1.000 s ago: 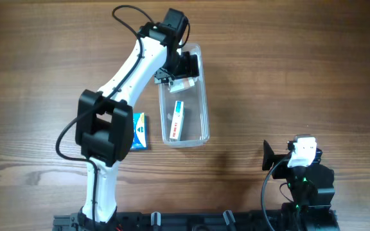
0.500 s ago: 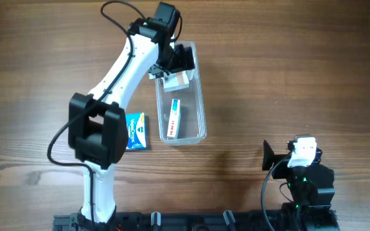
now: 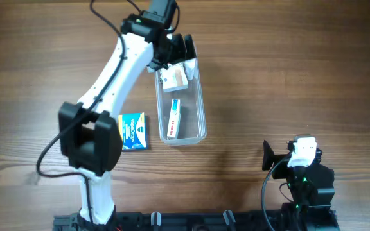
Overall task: Pack container
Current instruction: 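Lower the Hansaplast box into the container and open the left gripper, then move the left gripper down-left to the blue VapoDrops box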
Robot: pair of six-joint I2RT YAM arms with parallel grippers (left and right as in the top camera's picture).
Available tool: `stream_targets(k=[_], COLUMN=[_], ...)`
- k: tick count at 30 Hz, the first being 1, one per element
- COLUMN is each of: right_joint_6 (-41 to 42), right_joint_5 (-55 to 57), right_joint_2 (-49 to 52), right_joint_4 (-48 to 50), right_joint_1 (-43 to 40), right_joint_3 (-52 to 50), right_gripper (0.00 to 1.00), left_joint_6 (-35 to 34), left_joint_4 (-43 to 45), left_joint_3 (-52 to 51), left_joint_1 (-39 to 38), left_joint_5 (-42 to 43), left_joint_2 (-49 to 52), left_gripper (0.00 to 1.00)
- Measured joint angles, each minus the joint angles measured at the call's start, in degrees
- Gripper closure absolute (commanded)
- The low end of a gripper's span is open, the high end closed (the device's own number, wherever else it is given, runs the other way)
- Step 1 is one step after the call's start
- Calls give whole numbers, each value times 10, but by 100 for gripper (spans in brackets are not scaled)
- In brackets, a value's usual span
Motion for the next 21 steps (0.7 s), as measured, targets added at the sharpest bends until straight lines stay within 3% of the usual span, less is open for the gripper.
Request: stream_targets(k=[11, 21], right_joint_6=[0, 0], right_joint_5=[0, 0], right_joint_2=[0, 0], right_joint_4=[0, 0], right_joint_1=[0, 0], right_joint_3=[0, 0], right_gripper=[0, 0], left_joint_6=[0, 0], left_joint_4=[-186, -141], left_joint_3=[10, -137], left_joint_1=[97, 104], left_joint_5=[-37, -53], left_joint_2=[-122, -210], left_gripper=[0, 0])
